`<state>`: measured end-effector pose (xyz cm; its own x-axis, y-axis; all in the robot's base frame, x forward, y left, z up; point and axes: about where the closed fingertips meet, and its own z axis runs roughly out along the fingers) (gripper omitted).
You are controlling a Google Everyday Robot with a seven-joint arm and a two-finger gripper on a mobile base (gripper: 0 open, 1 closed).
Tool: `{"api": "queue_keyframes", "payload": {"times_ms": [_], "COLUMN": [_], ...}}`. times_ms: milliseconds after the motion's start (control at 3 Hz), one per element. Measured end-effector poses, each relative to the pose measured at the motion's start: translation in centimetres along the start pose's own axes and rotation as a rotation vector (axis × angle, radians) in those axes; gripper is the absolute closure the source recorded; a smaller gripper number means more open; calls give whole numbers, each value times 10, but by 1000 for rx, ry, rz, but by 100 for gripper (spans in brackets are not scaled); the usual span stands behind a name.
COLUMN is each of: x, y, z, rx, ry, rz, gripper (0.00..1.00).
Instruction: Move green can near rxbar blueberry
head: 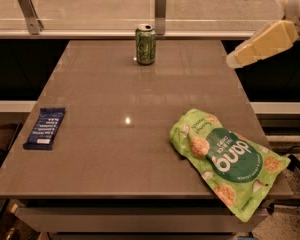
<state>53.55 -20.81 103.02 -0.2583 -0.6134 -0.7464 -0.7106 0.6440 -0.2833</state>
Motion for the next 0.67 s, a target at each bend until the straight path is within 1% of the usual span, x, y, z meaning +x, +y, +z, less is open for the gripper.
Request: {"api": "queue_keyframes", "payload": {"times_ms": [333, 667], "x": [-9, -9], "y": [-14, -14], "z": [52, 52], "rx": [-39, -39], "ry": [-54, -55], "rz": [43, 43], "gripper": [0, 0]}}
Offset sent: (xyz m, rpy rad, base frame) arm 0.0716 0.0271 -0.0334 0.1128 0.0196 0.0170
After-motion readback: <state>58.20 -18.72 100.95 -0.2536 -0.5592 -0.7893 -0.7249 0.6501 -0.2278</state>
